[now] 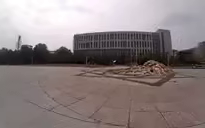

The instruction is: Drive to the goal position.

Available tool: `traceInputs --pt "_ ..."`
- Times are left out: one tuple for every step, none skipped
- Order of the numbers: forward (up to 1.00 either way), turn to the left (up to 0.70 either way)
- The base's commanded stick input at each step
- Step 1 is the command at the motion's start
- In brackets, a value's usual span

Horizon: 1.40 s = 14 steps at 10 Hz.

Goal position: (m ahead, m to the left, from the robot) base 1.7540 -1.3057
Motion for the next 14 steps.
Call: traceInputs --pt "1.0 0.0" --pt "1.0 0.0" --pt "1.0 0.12" --pt "1.0 0.27" --pt "1.0 0.39" --pt "1.0 0.06" --pt "1.0 0.0" --pt "1.0 0.0" --pt "1.0 0.0" --pt "1.0 0.24" --pt "1.0 0.4" --pt "1.0 0.19" --pt "1.0 0.0" --pt "1.0 0.08"
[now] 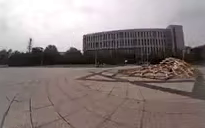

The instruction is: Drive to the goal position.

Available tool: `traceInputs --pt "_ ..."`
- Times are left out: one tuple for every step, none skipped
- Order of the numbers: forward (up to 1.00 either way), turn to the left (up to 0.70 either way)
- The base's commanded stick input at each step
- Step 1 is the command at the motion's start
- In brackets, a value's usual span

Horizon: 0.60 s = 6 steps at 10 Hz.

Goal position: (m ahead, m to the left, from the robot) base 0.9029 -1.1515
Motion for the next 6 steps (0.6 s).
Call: traceInputs --pt "1.0 0.31" --pt "1.0 0.4" --pt "1.0 0.0" --pt "1.0 0.07" --pt "1.0 0.37" --pt "1.0 0.11"
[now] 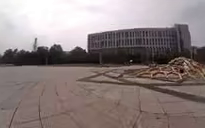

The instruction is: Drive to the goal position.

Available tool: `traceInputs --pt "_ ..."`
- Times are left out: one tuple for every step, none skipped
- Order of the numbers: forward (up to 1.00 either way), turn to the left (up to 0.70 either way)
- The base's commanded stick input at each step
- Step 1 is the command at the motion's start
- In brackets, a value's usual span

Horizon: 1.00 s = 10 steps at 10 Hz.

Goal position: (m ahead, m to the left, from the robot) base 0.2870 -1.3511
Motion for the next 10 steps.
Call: traceInputs --pt "1.0 0.0" --pt "1.0 0.04" --pt "1.0 0.14" --pt "1.0 0.1" --pt "1.0 0.01" --pt "1.0 0.0" --pt "1.0 0.12" --pt "1.0 0.33" --pt "1.0 0.0" --pt "1.0 0.0"
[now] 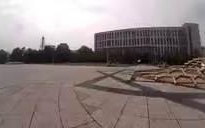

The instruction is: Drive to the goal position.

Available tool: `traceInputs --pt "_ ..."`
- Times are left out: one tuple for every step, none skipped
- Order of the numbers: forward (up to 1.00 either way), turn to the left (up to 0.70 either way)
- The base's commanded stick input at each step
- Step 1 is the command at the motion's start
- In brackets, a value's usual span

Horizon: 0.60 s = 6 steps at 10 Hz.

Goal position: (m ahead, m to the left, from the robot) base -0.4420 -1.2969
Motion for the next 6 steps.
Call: traceInputs --pt "1.0 0.24" --pt "1.0 0.05" --pt "1.0 0.0" --pt "1.0 0.0" --pt "1.0 0.0" --pt "1.0 0.0"
